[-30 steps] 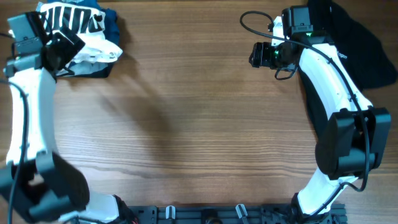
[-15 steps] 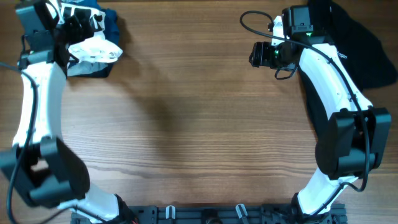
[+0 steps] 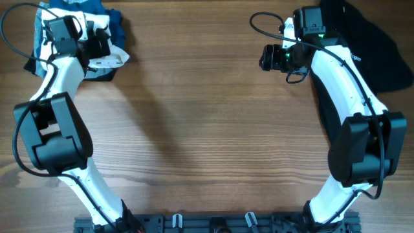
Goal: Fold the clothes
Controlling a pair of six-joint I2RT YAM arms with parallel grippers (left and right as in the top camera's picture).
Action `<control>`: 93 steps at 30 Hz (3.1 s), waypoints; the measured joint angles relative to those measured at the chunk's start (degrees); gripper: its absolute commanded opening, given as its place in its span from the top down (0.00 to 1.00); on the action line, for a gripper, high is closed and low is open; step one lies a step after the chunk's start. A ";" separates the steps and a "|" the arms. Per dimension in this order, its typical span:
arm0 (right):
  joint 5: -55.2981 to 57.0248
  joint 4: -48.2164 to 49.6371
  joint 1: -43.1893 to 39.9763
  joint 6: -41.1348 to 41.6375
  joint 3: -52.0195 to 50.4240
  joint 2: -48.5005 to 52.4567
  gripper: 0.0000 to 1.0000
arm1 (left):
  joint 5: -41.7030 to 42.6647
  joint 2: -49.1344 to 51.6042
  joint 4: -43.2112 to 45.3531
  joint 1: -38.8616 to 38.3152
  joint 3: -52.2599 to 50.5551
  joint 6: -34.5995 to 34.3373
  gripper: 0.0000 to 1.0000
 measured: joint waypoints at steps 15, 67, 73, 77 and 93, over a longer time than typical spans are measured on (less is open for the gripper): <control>0.02 0.72 0.00 -4.42 3.96 -0.72 0.00 | 0.98 -31.63 -25.79 0.00 1.92 -5.75 0.00; 6.75 40.37 -0.55 -10.91 -49.99 -72.63 0.00 | 6.34 -39.93 -43.63 0.00 2.01 -10.82 0.00; 6.82 52.09 -0.59 -11.02 -74.84 -88.67 0.00 | 6.32 -39.93 -43.65 0.00 2.01 -10.84 0.00; 6.80 52.57 -0.59 -11.02 -80.26 -94.95 0.00 | 6.32 -39.93 -43.65 0.00 2.01 -10.84 0.00; 6.80 60.48 -0.59 -11.02 -85.53 -102.09 0.00 | 6.32 -39.93 -43.65 0.00 2.01 -10.84 0.00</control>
